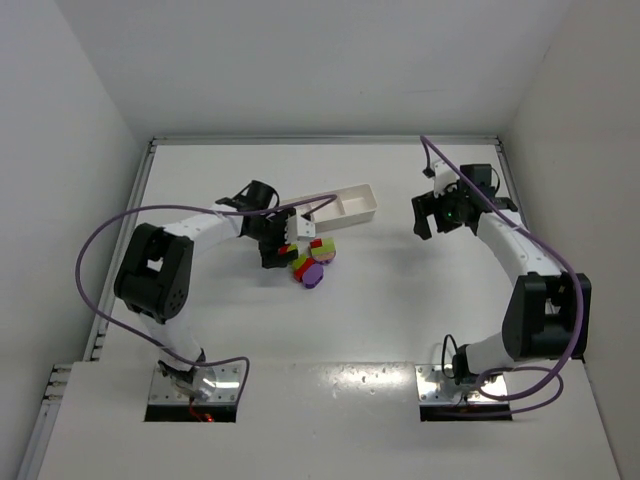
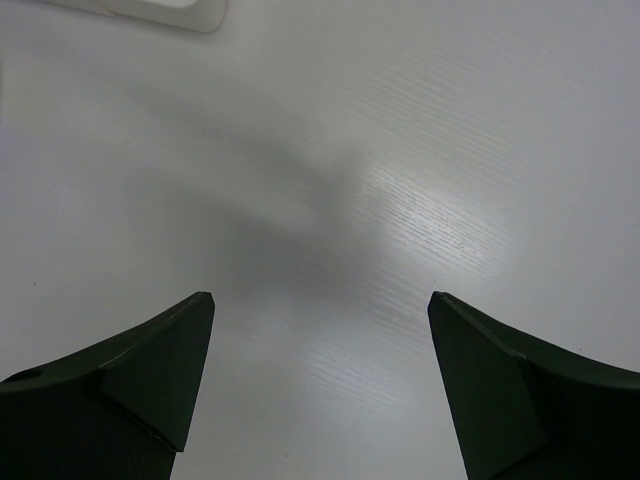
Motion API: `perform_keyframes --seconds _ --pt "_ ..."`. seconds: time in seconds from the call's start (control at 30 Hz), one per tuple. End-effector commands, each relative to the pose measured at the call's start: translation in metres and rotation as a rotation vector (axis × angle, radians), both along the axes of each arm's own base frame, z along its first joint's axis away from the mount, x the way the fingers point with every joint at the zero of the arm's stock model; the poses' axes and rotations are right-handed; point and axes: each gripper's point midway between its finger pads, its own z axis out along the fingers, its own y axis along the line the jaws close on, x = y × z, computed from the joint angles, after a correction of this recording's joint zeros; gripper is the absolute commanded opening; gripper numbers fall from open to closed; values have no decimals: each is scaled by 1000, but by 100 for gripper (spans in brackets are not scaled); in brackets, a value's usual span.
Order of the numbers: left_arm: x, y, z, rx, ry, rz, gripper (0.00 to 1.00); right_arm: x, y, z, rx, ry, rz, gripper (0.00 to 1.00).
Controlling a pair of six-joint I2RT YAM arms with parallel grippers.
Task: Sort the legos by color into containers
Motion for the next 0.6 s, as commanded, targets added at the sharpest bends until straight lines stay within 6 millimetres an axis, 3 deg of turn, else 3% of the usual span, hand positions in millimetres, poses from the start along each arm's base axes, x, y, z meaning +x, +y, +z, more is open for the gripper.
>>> perform_keyframes --seconds 0.0,0.4,0.5,0.57 --pt "18 -5 4 -29 -28 -16 91 1 0 12 0 -40 14 88" --pt "21 8 -19 36 -4 -2 90 12 -2 13 -12 -37 15 88" --pt "16 13 -25 58 8 6 81 17 2 18 -12 -50 24 88" --pt "17 14 -26 66 5 9 65 17 6 19 17 -37 26 88"
